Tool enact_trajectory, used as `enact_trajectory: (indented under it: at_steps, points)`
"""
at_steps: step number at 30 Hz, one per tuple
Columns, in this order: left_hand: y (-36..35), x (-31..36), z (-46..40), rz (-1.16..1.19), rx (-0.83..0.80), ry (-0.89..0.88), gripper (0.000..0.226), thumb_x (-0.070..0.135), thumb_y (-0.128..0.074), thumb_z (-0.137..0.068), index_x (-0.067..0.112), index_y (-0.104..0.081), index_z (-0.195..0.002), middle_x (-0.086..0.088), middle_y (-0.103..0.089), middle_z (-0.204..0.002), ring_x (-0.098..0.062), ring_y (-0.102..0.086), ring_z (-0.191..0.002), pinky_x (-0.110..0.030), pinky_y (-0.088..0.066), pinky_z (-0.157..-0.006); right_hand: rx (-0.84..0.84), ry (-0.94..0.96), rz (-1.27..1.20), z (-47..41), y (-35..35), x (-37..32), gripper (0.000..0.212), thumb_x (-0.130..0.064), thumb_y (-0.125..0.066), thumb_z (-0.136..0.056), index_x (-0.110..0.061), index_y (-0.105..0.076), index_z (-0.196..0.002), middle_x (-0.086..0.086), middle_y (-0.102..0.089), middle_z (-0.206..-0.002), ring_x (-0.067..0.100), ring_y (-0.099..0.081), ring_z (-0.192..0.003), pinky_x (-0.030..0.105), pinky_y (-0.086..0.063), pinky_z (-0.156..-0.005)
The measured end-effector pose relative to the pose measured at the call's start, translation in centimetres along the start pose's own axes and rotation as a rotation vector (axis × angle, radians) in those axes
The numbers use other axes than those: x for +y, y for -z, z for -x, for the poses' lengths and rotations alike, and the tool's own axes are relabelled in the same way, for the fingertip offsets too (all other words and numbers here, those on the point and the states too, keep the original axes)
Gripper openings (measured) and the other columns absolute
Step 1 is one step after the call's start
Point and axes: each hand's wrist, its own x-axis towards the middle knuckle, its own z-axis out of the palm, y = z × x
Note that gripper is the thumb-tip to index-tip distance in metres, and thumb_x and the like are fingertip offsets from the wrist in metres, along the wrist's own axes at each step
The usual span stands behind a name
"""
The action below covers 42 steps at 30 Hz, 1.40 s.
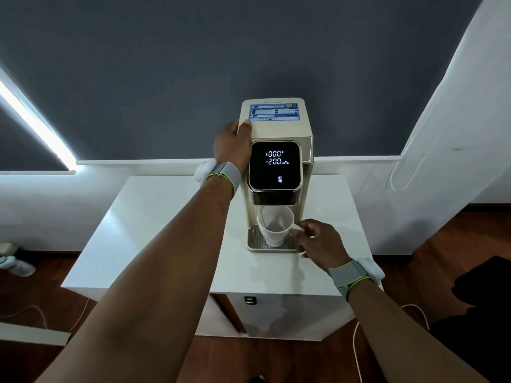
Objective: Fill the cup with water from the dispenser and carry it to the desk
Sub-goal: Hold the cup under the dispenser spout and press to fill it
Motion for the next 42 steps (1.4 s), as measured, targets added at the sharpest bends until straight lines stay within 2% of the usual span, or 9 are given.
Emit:
enact_trajectory:
  at_steps: [3,6,8,12,21,25,32,38,42]
  points:
    - [-0.08,-0.06,-0.11,-0.003,0.002,-0.005,0.033,0.038,-0.051,-0.104,0.022,-0.075,-0.119,0.006,-0.075,-0.104,-0.014,-0.068,-0.090,-0.022,-0.045,-0.078,-0.018,0.002,-0.010,-0.15,0.13,0.25,0.016,-0.031,-0.071,-0.094,-0.017,-0.078,-0.096,0.010,-0.079,-0.075,0.031,-0.077,-0.074,0.055,-0.063,-0.079]
    - [-0.15,-0.10,-0.19,-0.021,0.020,-0.004,0.030,0.037,-0.052,-0.104,0.022,-0.076,-0.113,0.013,-0.070,-0.088,0.004,-0.060,-0.072,-0.007,-0.038,-0.056,-0.043,-0.002,-0.024,-0.36,0.30,0.33,0.013,-0.030,-0.071,-0.094,-0.020,-0.078,-0.096,0.011,-0.079,-0.075,0.032,-0.077,-0.071,0.054,-0.064,-0.076]
    - [-0.11,-0.20,-0.16,-0.026,0.019,0.002,0.029,0.038,-0.052,-0.103,0.022,-0.075,-0.110,0.017,-0.067,-0.082,0.007,-0.057,-0.069,-0.003,-0.034,-0.050,-0.055,0.003,-0.020,-0.48,0.43,0.27,0.011,-0.030,-0.071,-0.095,-0.020,-0.077,-0.096,0.012,-0.080,-0.076,0.032,-0.078,-0.070,0.053,-0.065,-0.073]
    - [-0.09,-0.16,-0.10,-0.007,0.014,0.003,0.028,0.038,-0.053,-0.103,0.024,-0.076,-0.113,0.011,-0.071,-0.095,-0.001,-0.063,-0.078,-0.017,-0.041,-0.068,-0.070,0.002,-0.015,-0.42,0.74,0.11,0.013,-0.029,-0.070,-0.095,-0.019,-0.077,-0.098,0.014,-0.080,-0.077,0.034,-0.078,-0.071,0.051,-0.065,-0.070]
    - [-0.17,-0.11,-0.07,0.045,0.013,0.005,0.030,0.035,-0.054,-0.103,0.020,-0.076,-0.117,0.004,-0.075,-0.103,-0.019,-0.069,-0.095,-0.027,-0.050,-0.087,-0.066,0.030,-0.018,-0.34,0.69,0.35,0.013,-0.029,-0.069,-0.096,-0.035,-0.070,-0.084,0.014,-0.080,-0.078,0.034,-0.078,-0.073,0.050,-0.065,-0.075]
    - [-0.17,-0.26,-0.13,0.040,0.019,0.002,0.030,0.036,-0.054,-0.103,0.021,-0.076,-0.115,0.004,-0.075,-0.101,-0.020,-0.069,-0.094,-0.028,-0.050,-0.087,-0.056,0.048,-0.010,-0.42,0.43,0.73,0.006,-0.031,-0.068,-0.097,-0.030,-0.072,-0.092,0.012,-0.080,-0.077,0.031,-0.078,-0.072,0.050,-0.064,-0.078]
    - [-0.18,-0.32,-0.27,0.045,0.020,0.000,0.025,0.035,-0.054,-0.102,0.024,-0.076,-0.104,0.008,-0.073,-0.091,-0.016,-0.068,-0.085,-0.025,-0.049,-0.080,-0.058,0.048,0.000,-0.59,0.21,0.82,0.013,-0.029,-0.067,-0.098,-0.020,-0.075,-0.103,0.014,-0.080,-0.078,0.031,-0.078,-0.073,0.050,-0.063,-0.080]
    - [-0.17,-0.20,-0.27,0.053,0.011,-0.002,0.027,0.034,-0.054,-0.103,0.021,-0.077,-0.111,0.007,-0.074,-0.094,-0.012,-0.068,-0.083,-0.024,-0.049,-0.077,-0.059,0.021,-0.012,-0.63,0.19,0.91,0.012,-0.031,-0.067,-0.097,-0.023,-0.075,-0.102,0.011,-0.080,-0.078,0.029,-0.078,-0.073,0.049,-0.064,-0.079]
    - [-0.11,-0.21,-0.20,0.030,0.016,-0.005,0.025,0.035,-0.054,-0.103,0.023,-0.076,-0.107,0.010,-0.073,-0.089,-0.002,-0.063,-0.074,-0.019,-0.044,-0.067,-0.057,0.033,-0.013,-0.65,0.06,1.01,0.009,-0.030,-0.067,-0.098,-0.026,-0.074,-0.101,0.011,-0.080,-0.076,0.029,-0.078,-0.073,0.051,-0.064,-0.079]
